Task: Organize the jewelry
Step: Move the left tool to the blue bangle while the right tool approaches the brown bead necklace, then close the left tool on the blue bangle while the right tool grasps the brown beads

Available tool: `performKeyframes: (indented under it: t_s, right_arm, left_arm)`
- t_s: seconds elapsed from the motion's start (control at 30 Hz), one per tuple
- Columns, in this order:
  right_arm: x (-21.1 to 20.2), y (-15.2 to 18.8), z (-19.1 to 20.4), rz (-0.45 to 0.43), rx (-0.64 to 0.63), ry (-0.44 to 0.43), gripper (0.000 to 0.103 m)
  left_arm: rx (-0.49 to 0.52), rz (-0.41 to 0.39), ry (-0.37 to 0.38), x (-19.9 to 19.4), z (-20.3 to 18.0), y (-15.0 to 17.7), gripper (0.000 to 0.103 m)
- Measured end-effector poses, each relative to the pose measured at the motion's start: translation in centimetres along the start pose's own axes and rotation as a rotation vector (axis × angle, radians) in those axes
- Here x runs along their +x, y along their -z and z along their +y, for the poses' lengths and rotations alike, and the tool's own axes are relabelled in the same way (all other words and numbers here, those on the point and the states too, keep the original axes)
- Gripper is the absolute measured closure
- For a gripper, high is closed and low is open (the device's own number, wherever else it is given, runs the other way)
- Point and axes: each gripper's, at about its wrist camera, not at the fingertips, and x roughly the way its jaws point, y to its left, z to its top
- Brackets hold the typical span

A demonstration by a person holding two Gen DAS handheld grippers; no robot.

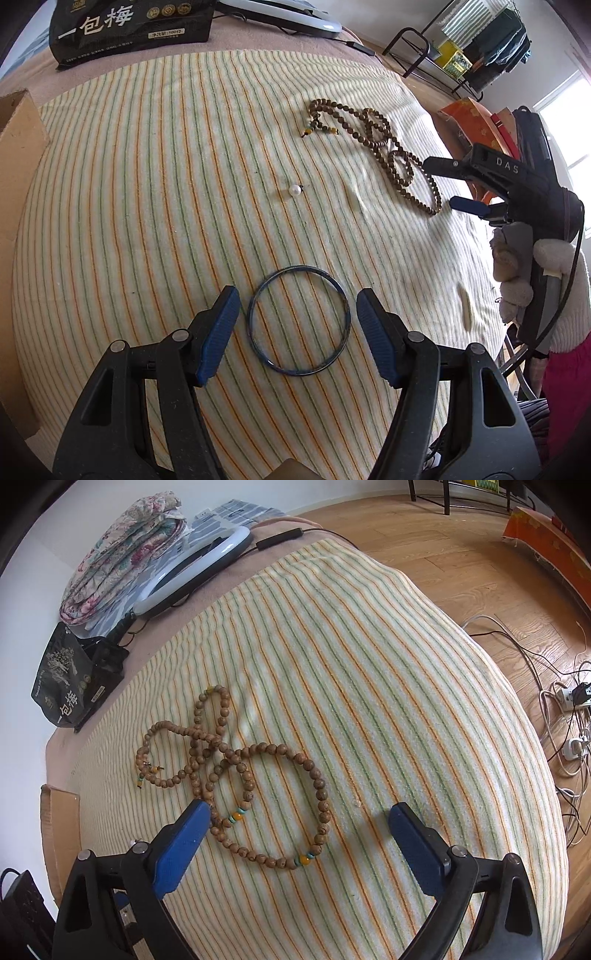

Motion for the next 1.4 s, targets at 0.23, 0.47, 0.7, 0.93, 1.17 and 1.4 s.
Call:
performKeyframes:
  t_s: [0.23,0.47,0.7,0.93,1.17,1.4]
  right_arm:
    - [0.7,-0.8,0.2,0.002,0.029,-0.008,0.003]
    - [1.2,-1.4,1.6,0.004,0.031,-0.026,0.003]
    - [2.6,-2.4,4.3,0.011,0.034,-0.043,0.001]
    - [4.2,-3.3,6.9,0.001,-0.008,0.02,0.0]
    - [5.6,-2.7,9.2,0.003,-0.19,0.177,0.002]
    - [4.9,-1.4,10.2,-0.056,-0.326,0.222,0.04]
  left_arm:
    - [0.078,0.012,-0.018,0.7,-1.6,1.1,0.026]
    - [0.235,0.01,-0.137,1.5,-4.1,2.4,0.021]
    - [0.248,-0.012,-0.173,1.7,-4.3,3.1,0.02]
    - [0.275,-0.018,-0.211,2.1,-4.9,3.6,0.021]
    - [0.296,-0.028,-0.232,2.2,-5.0,3.8,0.021]
    - [0.289,-0.046,-0.254,2.0,-5.1,3.9,0.027]
